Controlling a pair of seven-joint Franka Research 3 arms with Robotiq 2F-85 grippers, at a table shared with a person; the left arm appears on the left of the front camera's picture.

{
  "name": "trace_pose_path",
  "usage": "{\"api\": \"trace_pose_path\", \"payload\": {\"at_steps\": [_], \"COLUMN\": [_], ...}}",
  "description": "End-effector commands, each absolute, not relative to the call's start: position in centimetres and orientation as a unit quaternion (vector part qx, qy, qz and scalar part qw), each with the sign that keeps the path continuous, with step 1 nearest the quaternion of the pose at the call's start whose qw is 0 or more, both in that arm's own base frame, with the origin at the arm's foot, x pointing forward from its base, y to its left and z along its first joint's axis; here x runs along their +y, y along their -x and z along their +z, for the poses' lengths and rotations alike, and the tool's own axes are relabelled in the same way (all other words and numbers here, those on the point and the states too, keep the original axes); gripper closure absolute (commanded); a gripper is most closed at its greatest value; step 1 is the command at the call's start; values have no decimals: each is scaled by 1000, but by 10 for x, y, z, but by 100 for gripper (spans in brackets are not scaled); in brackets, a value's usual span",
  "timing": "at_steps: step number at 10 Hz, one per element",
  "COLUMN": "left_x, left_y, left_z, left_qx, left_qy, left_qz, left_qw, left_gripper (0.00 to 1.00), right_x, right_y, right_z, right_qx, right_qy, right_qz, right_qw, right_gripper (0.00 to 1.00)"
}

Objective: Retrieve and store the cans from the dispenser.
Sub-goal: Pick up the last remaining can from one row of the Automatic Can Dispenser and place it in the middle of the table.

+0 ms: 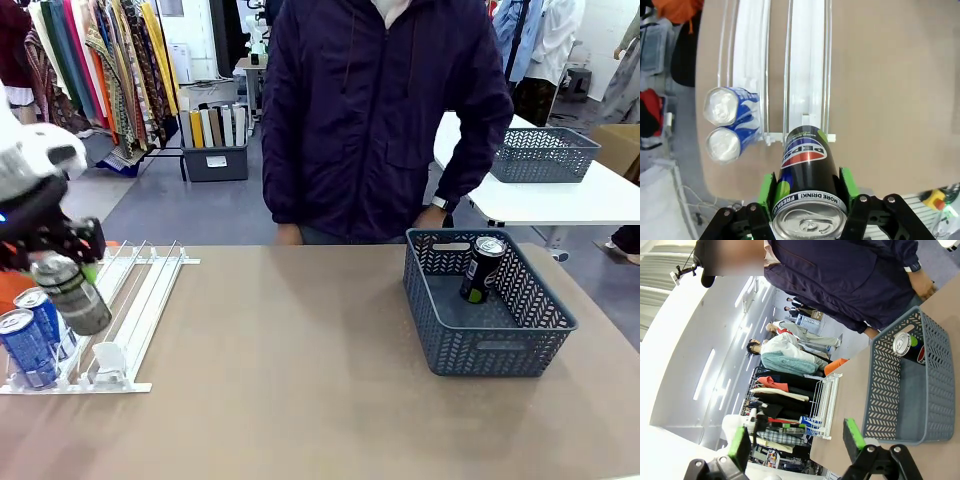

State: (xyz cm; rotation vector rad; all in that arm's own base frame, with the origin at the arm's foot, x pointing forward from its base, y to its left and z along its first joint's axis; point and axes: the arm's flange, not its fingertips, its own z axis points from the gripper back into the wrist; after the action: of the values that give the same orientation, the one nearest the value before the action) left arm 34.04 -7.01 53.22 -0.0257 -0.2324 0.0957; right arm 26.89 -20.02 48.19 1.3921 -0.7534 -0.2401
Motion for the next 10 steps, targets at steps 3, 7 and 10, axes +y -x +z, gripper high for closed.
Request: {"api": "trace_pose_path", "payload": {"at_steps": [3,7,10], "left_x": [-65,-124,-227], "left_y": [-316,-367,-409], "left_z": [576,549,508], "left_qx": [-208,-226,-193], "left_qy": [60,217,211], "left_qz": [69,-53,-145], "left_qw": [974,948,947], "left_gripper": [100,100,100], "right_x": [-200,-200,-200], "right_y": [-271,-271,-271], "right_z": [487,487,487], "right_qx": [-346,-346,-346], "right_qy": [-632,-632,-632], "right_qz": [-108,-108,-108], "right_qw": [685,685,685], "right_gripper": [0,0,0]}}
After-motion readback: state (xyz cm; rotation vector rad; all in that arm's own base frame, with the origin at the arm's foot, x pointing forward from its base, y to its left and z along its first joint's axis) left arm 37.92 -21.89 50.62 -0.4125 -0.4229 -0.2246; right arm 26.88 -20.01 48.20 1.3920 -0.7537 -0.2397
